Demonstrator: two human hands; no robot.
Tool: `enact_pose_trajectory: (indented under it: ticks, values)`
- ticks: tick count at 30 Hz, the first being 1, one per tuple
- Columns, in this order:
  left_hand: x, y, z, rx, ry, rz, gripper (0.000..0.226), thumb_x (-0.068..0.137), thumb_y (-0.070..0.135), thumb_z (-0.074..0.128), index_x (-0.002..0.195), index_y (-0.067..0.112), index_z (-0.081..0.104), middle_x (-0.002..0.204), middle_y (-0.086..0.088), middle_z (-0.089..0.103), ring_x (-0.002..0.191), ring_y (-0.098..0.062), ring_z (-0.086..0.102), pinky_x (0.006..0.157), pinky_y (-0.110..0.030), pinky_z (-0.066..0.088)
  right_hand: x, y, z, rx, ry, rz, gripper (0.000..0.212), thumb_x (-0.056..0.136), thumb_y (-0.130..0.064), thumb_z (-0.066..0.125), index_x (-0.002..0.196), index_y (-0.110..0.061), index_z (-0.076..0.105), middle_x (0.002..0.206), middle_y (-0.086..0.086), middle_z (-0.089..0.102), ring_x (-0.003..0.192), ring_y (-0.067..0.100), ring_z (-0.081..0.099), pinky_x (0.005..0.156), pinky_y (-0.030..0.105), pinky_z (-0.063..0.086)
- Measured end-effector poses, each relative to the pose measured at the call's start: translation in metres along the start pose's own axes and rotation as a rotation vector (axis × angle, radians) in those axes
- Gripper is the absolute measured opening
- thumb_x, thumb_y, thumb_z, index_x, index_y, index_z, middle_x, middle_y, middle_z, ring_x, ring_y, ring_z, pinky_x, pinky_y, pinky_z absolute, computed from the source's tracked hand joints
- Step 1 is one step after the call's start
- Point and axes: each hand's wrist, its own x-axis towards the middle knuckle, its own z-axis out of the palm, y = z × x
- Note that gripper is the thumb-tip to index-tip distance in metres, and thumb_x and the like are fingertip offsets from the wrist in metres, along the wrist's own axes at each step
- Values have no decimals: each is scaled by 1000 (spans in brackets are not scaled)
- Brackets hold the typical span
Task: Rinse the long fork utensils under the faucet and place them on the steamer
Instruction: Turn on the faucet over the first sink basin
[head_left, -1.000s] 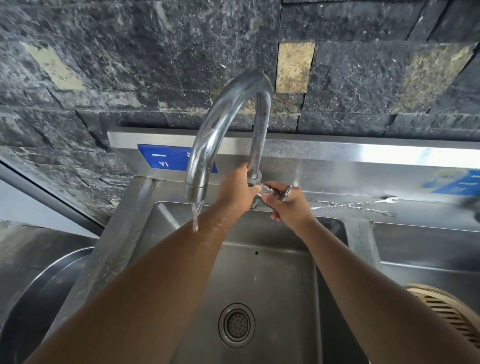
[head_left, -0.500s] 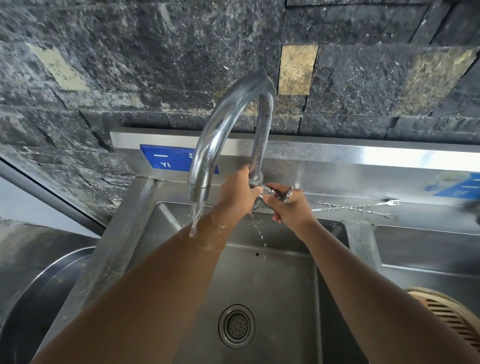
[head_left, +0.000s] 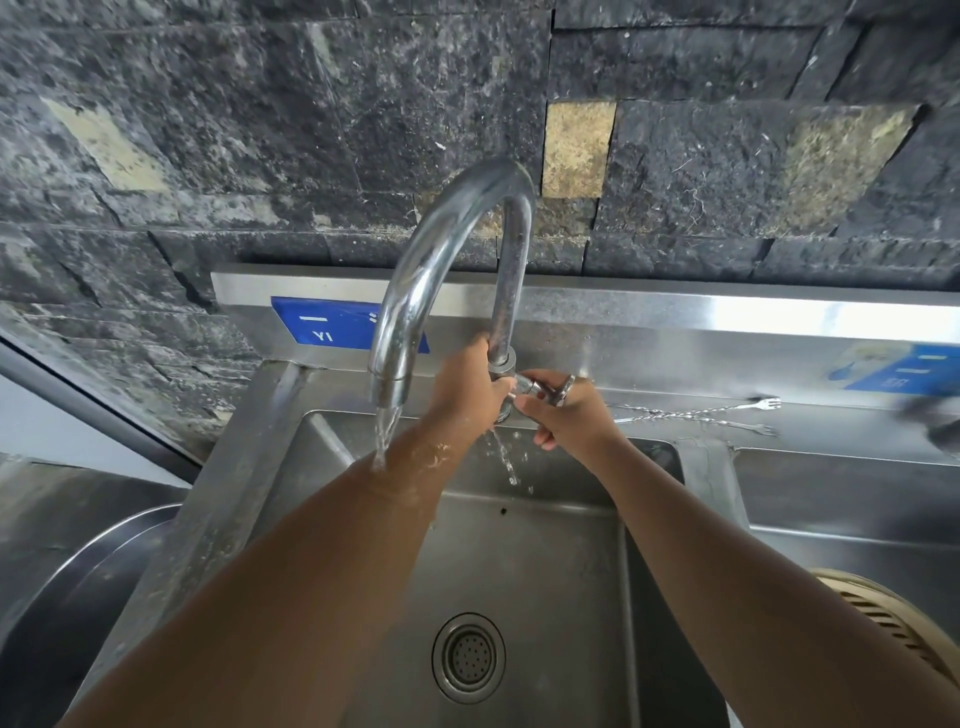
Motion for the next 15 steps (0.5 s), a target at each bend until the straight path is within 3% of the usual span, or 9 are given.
enact_pose_trajectory:
  ticks: [4, 6, 8, 10, 13, 15]
  values:
    - [0, -1, -3, -5, -23, -7, 41, 84, 13, 73, 122, 15, 57, 106, -4, 72, 90, -20, 68, 81, -35, 56, -11, -5, -8, -35, -77, 69, 50, 83, -19, 78, 128, -23, 55, 87, -2, 71, 65, 13, 73, 65, 36, 63]
    - [-3, -2, -4, -61, -52, -36, 45, 85, 12, 72, 126, 17, 55, 111, 0, 70, 84, -10, 64, 70, -20, 50, -22, -4, -15, -60, -74, 103, 65, 83, -16, 78, 139, -16, 44, 105, -3, 67, 74, 18, 75, 64, 33, 63]
    - [-12, 0, -6, -83, -65, -84, 44, 86, 12, 72, 127, 15, 55, 113, -1, 69, 86, -10, 63, 67, -17, 45, -36, -4, -23, -83, -40, 121, 75, 84, -12, 76, 147, -13, 35, 113, -3, 60, 79, 23, 75, 64, 32, 62]
    - [-24, 6, -8, -65, -61, -113, 44, 87, 11, 71, 128, 12, 56, 115, -4, 69, 92, -17, 63, 71, -24, 46, -50, -4, -31, -96, 1, 135, 71, 85, -8, 73, 146, -12, 37, 113, 1, 59, 80, 27, 73, 67, 36, 60]
    - [-45, 14, -9, -66, -60, -143, 34, 89, 8, 67, 122, 9, 58, 109, -7, 69, 85, -17, 61, 60, -20, 42, -72, -9, -42, -155, 51, 149, 50, 87, -9, 71, 133, -9, 53, 107, 7, 68, 71, 22, 70, 67, 37, 59]
    - [-62, 17, -6, 12, -155, -141, 27, 91, 9, 63, 117, 3, 60, 108, -14, 69, 93, -27, 66, 68, -29, 51, -87, -13, -48, -253, 91, 141, 36, 86, -15, 71, 121, -11, 63, 96, 5, 72, 71, 21, 71, 69, 36, 59]
